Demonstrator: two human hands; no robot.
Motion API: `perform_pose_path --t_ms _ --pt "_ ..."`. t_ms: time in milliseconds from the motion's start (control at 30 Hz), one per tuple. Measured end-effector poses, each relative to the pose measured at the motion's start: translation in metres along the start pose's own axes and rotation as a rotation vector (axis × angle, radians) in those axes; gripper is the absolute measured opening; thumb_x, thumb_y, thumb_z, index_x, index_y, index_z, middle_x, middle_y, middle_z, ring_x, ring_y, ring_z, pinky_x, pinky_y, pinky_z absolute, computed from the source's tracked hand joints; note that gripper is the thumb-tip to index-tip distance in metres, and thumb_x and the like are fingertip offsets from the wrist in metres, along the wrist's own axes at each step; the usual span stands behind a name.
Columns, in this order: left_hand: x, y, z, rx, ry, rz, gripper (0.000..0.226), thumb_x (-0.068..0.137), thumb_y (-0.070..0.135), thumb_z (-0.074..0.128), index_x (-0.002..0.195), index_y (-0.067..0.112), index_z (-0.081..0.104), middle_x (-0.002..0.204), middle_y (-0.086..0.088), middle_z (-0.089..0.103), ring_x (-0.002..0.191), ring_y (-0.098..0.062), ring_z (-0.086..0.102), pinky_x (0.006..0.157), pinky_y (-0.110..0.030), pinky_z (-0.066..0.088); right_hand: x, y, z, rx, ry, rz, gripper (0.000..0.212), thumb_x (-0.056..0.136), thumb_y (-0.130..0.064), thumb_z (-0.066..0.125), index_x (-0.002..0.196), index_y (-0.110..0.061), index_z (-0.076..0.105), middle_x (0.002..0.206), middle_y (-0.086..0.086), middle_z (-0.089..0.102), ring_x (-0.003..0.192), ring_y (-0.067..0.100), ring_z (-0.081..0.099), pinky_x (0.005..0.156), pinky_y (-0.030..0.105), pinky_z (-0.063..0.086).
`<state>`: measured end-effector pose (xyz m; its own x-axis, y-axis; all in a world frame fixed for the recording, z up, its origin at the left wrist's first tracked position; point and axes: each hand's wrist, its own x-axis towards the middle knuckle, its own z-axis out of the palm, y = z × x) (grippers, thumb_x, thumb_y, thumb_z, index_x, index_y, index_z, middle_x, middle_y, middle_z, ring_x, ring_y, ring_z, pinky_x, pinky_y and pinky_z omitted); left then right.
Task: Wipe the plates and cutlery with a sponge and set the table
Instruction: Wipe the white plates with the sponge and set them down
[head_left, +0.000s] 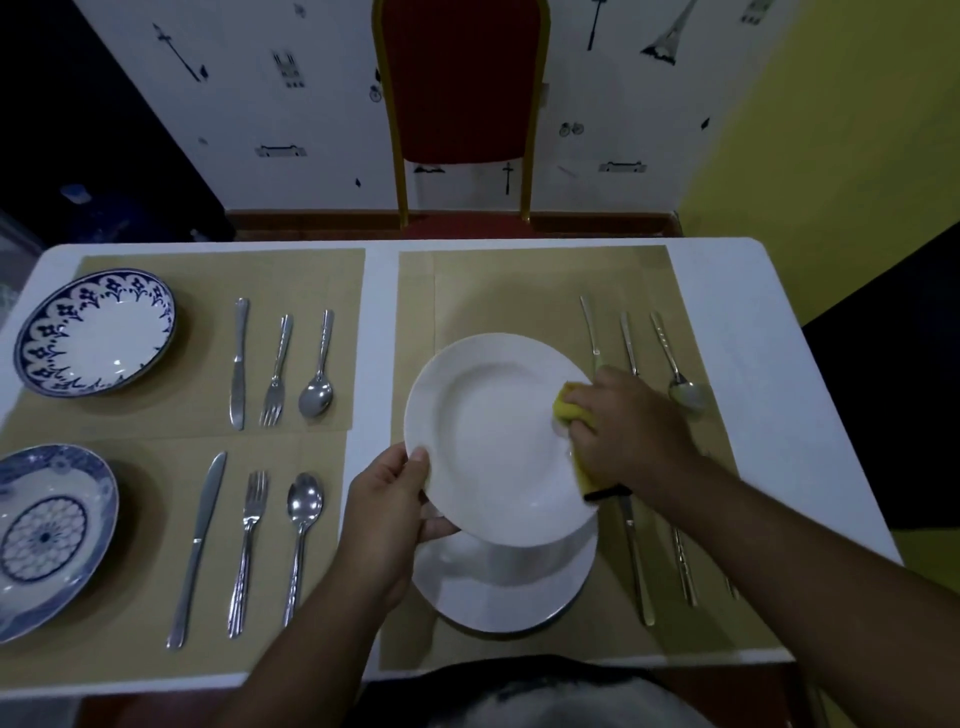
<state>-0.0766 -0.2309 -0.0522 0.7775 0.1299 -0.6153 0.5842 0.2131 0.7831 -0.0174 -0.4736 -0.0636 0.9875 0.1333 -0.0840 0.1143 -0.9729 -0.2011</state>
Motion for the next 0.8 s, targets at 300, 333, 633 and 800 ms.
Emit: perform_pose_path --t_ms 300,333,633,800 --pt "0.091 0.049 0.005 -0.186 0.150 -0.007 0.021 0.106 0.011 0.048 0.099 0.015 0.067 0.105 -0.005 0.072 0.093 -0.020 0.071 0.059 -0.035 0.062 0.071 -0.015 -0.012 0.302 0.139 0.119 0.028 0.082 -0.030 0.059 0.109 -0.032 0.066 0.094 -0.004 0.050 0.084 0.021 0.054 0.069 0.038 0.053" --pt "0.103 0.052 0.008 -0.192 0.163 -0.008 0.020 0.106 0.011 0.048 0.098 0.016 0.066 0.107 -0.005 0.070 0.096 -0.021 0.069 0.060 -0.036 0.063 0.079 -0.018 -0.011 0.305 0.130 0.107 0.027 0.083 -0.029 0.059 0.109 -0.031 0.066 0.096 -0.003 0.051 0.085 0.021 0.054 0.069 0.038 0.053" --pt "0.166 0.044 0.023 -0.037 0.246 -0.076 0.020 0.099 0.013 0.053 0.089 0.004 0.067 0.084 -0.014 0.063 0.070 -0.030 0.061 0.073 -0.053 0.059 0.123 -0.039 0.020 0.210 0.018 0.038 0.020 0.080 -0.025 0.055 0.095 -0.027 0.068 0.089 0.000 0.047 0.086 0.024 0.052 0.065 0.036 0.049" --pt "0.171 0.035 0.016 0.353 0.227 0.117 0.019 0.095 0.016 0.044 0.094 0.010 0.062 0.091 -0.003 0.062 0.089 -0.025 0.057 0.073 -0.032 0.043 0.125 -0.037 0.040 0.111 -0.066 0.037 0.017 0.079 -0.024 0.053 0.092 -0.025 0.064 0.084 -0.002 0.040 0.086 0.026 0.051 0.061 0.031 0.042"
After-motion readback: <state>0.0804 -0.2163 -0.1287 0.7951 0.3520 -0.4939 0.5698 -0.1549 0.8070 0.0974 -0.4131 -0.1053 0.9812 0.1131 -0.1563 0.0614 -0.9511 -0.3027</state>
